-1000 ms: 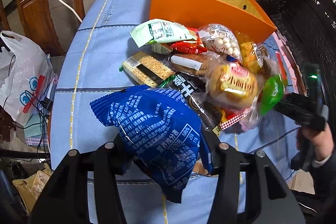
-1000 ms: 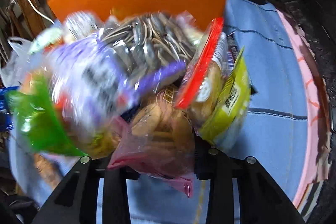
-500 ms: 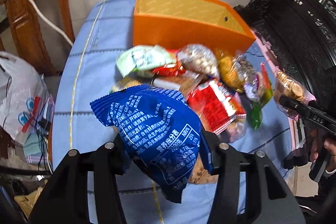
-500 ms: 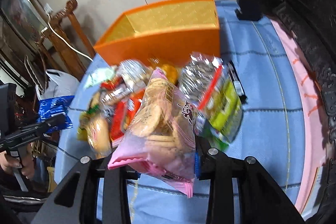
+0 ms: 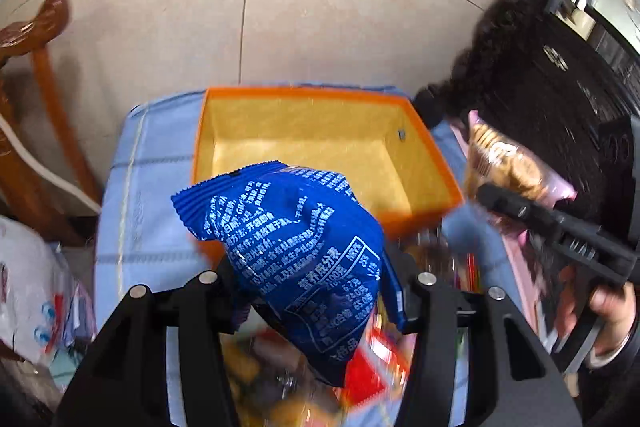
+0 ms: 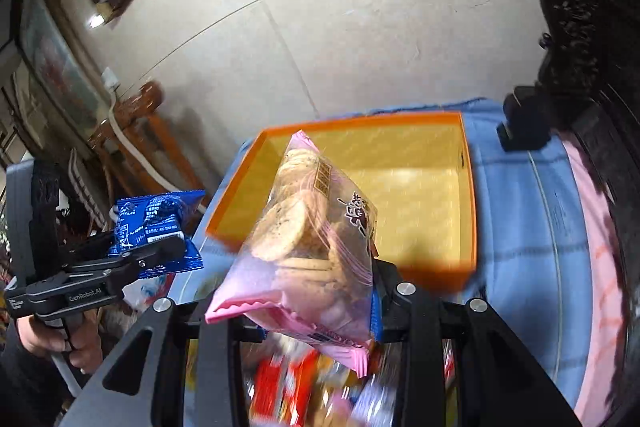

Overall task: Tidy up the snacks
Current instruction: 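Drop the blue bag into the orange box with the left tool while the right tool drops the pink bag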

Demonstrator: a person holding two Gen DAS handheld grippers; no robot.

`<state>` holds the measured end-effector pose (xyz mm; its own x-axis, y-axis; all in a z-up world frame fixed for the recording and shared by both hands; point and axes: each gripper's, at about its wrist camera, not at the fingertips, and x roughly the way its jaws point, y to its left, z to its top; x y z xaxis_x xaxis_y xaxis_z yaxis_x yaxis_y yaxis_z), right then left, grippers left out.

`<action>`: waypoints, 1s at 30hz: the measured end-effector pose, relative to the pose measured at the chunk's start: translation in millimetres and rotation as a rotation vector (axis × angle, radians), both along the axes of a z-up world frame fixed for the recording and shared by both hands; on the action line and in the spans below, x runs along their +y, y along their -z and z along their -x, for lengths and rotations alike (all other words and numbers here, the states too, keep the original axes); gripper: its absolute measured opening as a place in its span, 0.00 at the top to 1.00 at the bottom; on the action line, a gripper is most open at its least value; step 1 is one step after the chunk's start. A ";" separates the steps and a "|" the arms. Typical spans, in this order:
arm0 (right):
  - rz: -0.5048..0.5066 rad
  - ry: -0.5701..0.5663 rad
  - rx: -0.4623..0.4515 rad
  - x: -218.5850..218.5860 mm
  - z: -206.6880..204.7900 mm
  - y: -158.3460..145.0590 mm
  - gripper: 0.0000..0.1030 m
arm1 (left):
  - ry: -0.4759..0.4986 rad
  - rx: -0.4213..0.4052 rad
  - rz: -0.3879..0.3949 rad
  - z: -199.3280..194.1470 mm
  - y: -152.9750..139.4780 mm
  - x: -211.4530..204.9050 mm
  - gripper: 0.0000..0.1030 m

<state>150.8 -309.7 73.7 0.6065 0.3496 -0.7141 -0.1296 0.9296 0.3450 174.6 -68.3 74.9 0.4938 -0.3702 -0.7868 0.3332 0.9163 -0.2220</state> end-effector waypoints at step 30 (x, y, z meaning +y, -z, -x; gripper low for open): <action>0.115 0.259 0.174 -38.2 104.8 80.2 0.04 | -0.217 0.154 -0.091 64.4 86.7 103.5 0.05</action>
<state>46.0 -347.8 -6.6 0.5299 0.1110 -0.8408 0.1676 0.9581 0.2321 110.1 35.2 -11.9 0.4261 -0.1932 -0.8838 0.0958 0.9811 -0.1683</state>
